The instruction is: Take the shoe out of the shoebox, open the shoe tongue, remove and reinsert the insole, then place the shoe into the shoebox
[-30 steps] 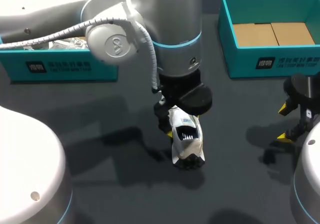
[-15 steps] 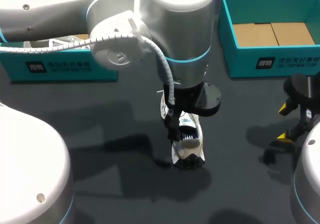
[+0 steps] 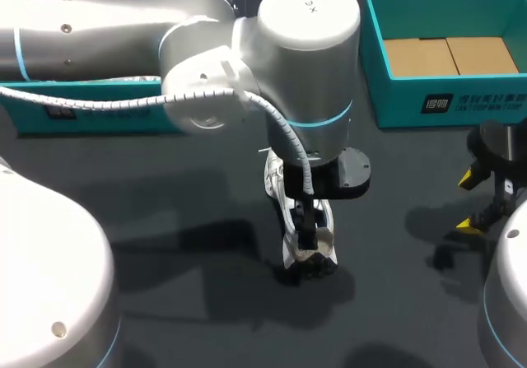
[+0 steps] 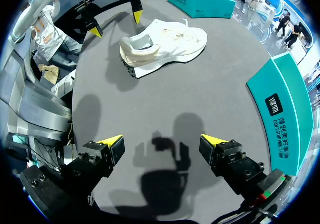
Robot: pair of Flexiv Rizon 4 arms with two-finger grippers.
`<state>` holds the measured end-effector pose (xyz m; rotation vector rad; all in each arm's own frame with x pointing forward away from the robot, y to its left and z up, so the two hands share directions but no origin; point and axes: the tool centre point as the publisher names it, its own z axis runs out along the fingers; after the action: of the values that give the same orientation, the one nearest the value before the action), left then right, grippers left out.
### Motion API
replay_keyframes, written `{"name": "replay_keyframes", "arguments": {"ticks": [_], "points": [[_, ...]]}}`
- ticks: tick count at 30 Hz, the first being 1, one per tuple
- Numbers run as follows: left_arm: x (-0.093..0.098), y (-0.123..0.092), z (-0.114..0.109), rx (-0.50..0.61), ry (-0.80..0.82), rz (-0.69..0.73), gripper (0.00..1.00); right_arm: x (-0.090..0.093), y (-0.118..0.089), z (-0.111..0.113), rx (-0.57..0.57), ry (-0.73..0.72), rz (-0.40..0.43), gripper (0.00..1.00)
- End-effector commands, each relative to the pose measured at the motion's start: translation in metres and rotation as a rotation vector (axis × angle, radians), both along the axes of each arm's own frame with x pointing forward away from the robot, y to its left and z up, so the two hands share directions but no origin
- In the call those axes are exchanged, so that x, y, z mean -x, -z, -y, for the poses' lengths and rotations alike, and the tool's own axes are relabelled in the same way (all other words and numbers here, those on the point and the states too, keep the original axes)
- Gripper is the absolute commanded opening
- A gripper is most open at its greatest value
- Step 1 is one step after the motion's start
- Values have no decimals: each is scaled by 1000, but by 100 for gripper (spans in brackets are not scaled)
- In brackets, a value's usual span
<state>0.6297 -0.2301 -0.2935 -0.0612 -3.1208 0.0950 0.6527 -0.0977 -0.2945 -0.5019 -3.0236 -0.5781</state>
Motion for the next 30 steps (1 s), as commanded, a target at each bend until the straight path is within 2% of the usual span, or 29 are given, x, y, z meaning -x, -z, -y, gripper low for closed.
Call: {"name": "replay_keyframes", "arguments": {"ticks": [1,18,24,28,30], "points": [[1,14,9,-3,-3,-2,100,2,0,0,2,2,2,100],[8,64,20,-28,-76,16,100,2,0,0,2,2,2,100],[10,74,19,-32,-73,14,93,2,0,0,2,2,2,100],[11,77,18,-33,-78,12,80,2,0,0,2,2,2,100],[11,78,16,-32,-83,12,78,2,0,0,2,2,2,100]]}}
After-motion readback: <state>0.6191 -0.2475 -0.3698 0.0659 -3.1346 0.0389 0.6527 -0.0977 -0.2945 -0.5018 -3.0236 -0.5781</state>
